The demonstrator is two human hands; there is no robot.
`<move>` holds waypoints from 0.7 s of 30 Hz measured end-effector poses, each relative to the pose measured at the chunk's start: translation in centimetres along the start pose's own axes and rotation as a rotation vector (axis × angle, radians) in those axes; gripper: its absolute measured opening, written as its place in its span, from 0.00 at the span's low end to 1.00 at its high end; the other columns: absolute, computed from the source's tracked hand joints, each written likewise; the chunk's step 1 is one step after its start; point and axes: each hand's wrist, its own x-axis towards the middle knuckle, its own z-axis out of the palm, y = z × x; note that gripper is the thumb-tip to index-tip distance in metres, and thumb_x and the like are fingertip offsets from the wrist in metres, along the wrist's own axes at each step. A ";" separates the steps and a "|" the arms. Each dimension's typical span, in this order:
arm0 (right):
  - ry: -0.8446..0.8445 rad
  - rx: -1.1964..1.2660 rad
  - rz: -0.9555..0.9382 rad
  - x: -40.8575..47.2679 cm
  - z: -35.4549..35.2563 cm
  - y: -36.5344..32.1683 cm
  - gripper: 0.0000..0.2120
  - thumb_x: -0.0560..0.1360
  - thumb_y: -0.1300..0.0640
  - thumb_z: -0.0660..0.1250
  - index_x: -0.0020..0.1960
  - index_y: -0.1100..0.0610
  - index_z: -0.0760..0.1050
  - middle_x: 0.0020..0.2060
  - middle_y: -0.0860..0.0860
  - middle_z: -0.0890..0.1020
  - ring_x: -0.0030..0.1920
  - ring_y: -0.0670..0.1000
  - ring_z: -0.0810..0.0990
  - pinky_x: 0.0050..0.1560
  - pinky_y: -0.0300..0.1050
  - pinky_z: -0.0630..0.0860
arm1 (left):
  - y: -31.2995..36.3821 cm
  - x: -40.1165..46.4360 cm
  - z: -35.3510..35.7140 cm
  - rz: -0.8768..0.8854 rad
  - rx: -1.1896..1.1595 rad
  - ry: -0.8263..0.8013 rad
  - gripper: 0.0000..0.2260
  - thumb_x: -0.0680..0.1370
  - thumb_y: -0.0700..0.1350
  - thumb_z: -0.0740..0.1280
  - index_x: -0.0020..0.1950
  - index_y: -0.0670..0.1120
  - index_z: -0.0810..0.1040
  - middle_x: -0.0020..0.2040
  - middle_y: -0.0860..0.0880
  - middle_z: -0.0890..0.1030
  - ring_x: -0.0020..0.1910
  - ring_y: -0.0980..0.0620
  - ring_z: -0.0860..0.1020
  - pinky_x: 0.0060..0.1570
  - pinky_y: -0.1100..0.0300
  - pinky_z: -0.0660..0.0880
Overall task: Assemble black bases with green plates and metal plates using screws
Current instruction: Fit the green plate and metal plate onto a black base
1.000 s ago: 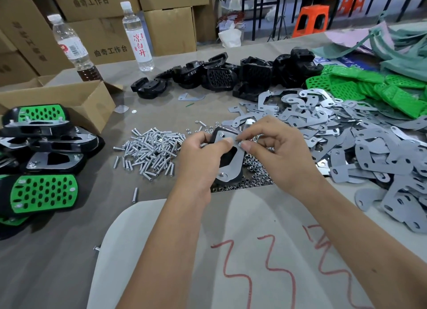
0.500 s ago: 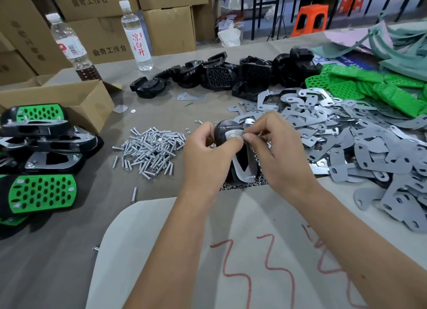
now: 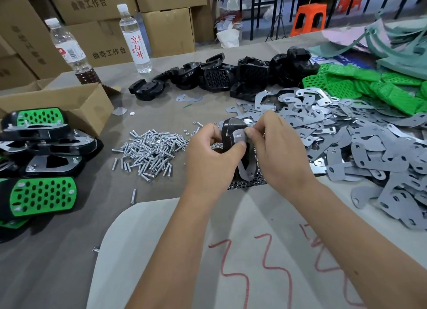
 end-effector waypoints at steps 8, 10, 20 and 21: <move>-0.483 -0.141 -0.097 0.6 -2.2 1.7 0.05 0.77 0.47 0.73 0.52 0.45 0.81 0.49 0.45 0.74 0.54 0.48 0.71 0.55 0.50 0.70 | -0.8 1.0 -1.1 -0.169 -0.035 0.206 0.08 0.69 0.44 0.77 0.38 0.47 0.78 0.35 0.50 0.82 0.35 0.49 0.78 0.40 0.50 0.77; -0.553 -0.144 -0.073 0.5 -2.1 1.6 0.05 0.75 0.47 0.76 0.49 0.43 0.81 0.50 0.45 0.74 0.57 0.49 0.71 0.60 0.53 0.71 | -0.8 1.4 -1.7 -0.265 -0.147 0.240 0.08 0.67 0.45 0.75 0.35 0.47 0.77 0.34 0.46 0.80 0.34 0.47 0.77 0.39 0.50 0.76; -0.077 0.505 0.106 0.7 -1.9 1.7 0.07 0.73 0.62 0.78 0.41 0.52 0.84 0.33 0.45 0.83 0.33 0.43 0.78 0.36 0.37 0.75 | -0.4 1.3 -2.7 -0.502 -0.235 -0.111 0.09 0.77 0.38 0.72 0.36 0.45 0.83 0.34 0.47 0.83 0.31 0.49 0.80 0.32 0.62 0.74; -0.065 0.561 0.109 0.7 -1.9 1.6 0.07 0.74 0.63 0.78 0.43 0.52 0.84 0.34 0.45 0.84 0.33 0.44 0.79 0.37 0.37 0.76 | -0.4 1.2 -2.7 -0.503 -0.232 -0.143 0.11 0.77 0.38 0.71 0.34 0.45 0.82 0.34 0.46 0.83 0.31 0.48 0.80 0.34 0.61 0.74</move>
